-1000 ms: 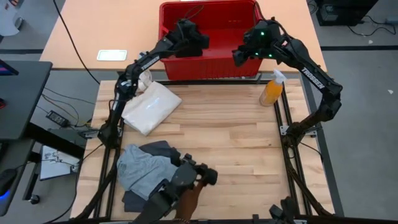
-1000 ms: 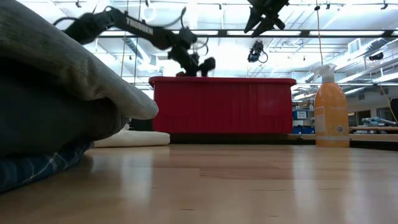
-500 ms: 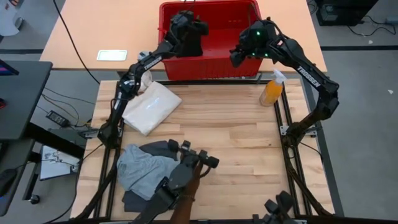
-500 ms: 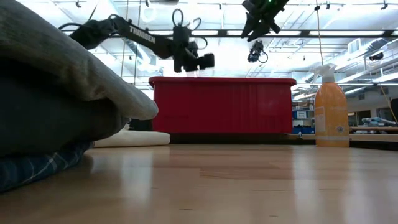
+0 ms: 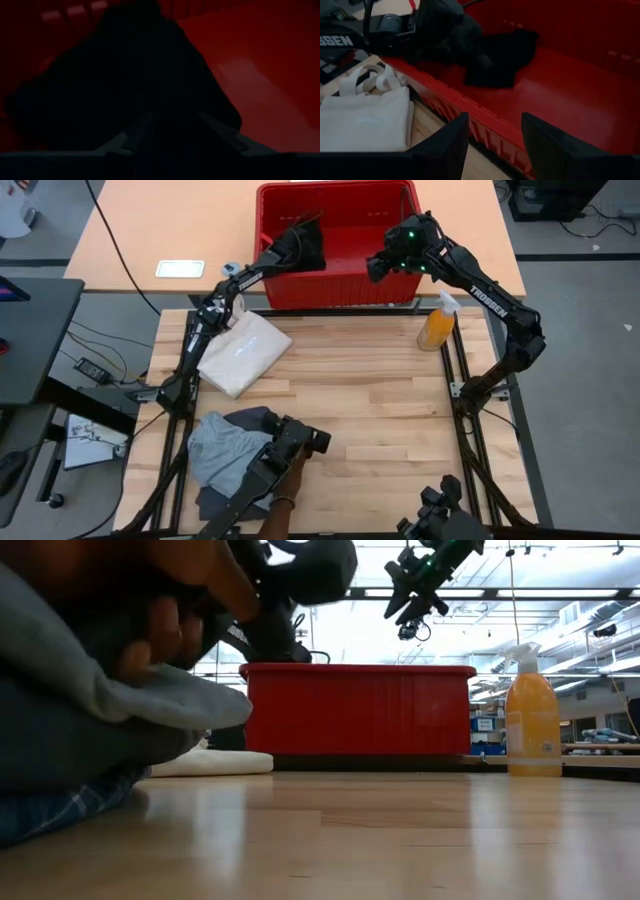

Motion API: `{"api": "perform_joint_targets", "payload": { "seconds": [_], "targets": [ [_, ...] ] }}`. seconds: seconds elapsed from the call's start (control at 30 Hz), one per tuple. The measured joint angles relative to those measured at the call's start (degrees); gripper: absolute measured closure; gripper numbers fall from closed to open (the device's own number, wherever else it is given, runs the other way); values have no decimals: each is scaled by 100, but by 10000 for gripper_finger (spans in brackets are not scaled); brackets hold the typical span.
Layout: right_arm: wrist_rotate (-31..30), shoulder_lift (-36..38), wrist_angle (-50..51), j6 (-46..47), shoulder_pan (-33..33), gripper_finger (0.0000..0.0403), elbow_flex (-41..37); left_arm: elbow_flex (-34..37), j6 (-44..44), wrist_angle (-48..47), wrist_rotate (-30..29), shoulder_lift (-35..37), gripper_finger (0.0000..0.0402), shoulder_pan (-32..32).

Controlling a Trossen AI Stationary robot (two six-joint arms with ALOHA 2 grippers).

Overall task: Fold Laundry from Bin
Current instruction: Remove the black t-shirt from the red organizer bin and put it on the pile of clothes on the table

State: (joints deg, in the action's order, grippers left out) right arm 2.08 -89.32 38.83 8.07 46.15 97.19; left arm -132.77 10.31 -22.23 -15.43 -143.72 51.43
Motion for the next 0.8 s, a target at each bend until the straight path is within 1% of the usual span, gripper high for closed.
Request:
{"api": "perform_joint_targets", "payload": {
  "seconds": [0.13,0.2,0.3,0.4,0.47,0.53,0.6,0.63,0.73,0.8],
  "targets": [
    [102,0,-208,77,98,213,-104,6,23,-122,114,35,251,23],
    [101,0,-326,80,158,213,-172,7,8,98,170,128,251,5],
    [128,0,-421,39,291,213,-293,0,-85,827,207,326,251,-41],
    [267,-57,-599,-110,492,213,-374,-13,-225,1826,204,374,251,-83],
    [296,-172,-663,-223,645,213,-387,-2,-302,2437,206,372,251,-93],
    [260,-341,-750,-324,793,213,-387,0,-432,2835,194,409,251,-93],
    [-89,-512,-819,-436,923,213,-391,0,-592,2937,137,524,251,-113],
    [-401,-598,-876,-513,975,213,-391,0,-666,2882,52,608,251,-120],
    [-1594,-851,-1157,-801,1092,213,-391,-2,-874,2571,-346,823,251,-185],
    [-2173,-1007,-1459,-1095,1151,213,-391,-2,-1113,2382,-571,938,251,-236]
  ]
}}
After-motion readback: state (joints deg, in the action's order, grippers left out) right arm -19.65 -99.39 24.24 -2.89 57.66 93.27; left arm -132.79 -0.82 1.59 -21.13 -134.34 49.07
